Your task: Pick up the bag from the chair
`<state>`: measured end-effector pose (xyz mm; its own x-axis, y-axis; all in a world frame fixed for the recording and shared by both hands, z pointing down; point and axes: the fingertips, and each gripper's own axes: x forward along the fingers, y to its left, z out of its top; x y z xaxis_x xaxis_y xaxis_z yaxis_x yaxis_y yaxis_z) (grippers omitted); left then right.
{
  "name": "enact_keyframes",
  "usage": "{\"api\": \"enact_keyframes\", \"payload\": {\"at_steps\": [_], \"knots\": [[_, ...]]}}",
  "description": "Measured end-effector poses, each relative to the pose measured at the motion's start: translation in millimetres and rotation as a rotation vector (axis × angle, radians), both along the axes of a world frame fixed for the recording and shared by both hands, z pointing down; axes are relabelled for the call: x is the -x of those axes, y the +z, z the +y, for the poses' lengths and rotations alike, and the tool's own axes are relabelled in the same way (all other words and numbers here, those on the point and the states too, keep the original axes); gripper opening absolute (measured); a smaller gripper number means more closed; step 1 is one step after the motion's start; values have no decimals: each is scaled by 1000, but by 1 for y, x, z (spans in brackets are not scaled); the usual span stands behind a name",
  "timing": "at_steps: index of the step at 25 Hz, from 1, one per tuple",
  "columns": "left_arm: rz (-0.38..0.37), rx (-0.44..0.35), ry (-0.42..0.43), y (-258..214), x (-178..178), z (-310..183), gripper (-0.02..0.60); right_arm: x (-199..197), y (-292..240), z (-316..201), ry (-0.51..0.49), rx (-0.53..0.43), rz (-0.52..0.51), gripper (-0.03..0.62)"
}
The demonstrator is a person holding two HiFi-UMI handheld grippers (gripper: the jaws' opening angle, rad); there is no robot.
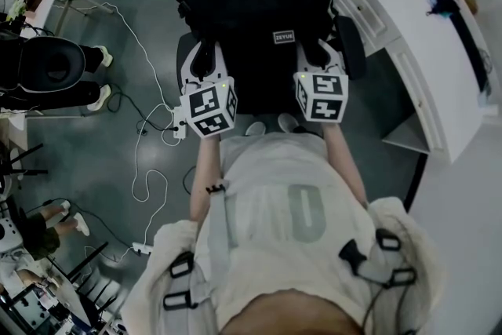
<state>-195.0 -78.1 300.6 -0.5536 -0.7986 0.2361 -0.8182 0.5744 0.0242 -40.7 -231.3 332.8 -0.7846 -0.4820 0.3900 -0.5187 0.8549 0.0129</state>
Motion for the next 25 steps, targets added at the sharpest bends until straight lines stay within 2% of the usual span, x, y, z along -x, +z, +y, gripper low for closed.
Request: {"api": "enact_keyframes", "payload": {"at_steps": [25], "knots": [[9,14,45,7,-3,-28,80,-11,7,-18,46,17,13,63]]}}
